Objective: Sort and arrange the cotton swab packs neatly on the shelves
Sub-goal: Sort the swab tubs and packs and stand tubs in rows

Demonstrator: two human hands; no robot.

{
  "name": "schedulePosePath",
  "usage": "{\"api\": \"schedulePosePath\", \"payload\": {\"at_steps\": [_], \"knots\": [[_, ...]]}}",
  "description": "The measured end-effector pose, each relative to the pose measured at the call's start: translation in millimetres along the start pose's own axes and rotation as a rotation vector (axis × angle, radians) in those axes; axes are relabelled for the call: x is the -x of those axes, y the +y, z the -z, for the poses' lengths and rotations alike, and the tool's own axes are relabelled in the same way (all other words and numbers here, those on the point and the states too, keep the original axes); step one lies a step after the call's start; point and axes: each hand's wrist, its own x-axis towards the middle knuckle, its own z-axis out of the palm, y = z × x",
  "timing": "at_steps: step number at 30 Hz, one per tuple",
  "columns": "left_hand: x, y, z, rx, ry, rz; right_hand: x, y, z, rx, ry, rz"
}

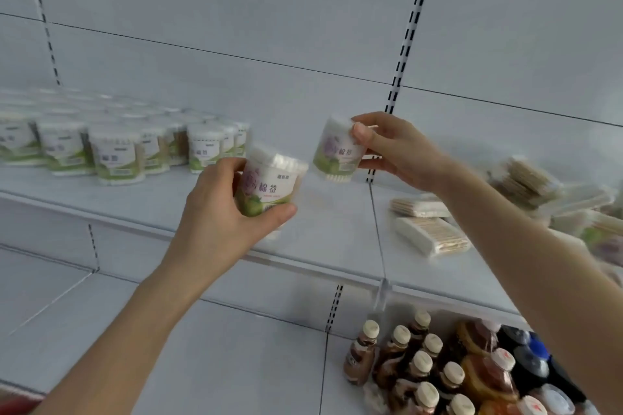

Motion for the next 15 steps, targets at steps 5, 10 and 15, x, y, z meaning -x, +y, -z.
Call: {"api": "schedulePosePath", "payload": {"at_steps": [5,10,15], "knots": [[-3,-41,65,-0.014,0.018,0.012,-31,-5,-74,-0.028,-0.062,-0.027],[-7,-79,112,-0.013,-0.001,0.03,-44,-6,-129,-0.021,-0.07,-0.057],[-9,-107,138,0.007,-0.052,0.02,-45,-2,-162,0.066,-0.055,-0.129]]}}
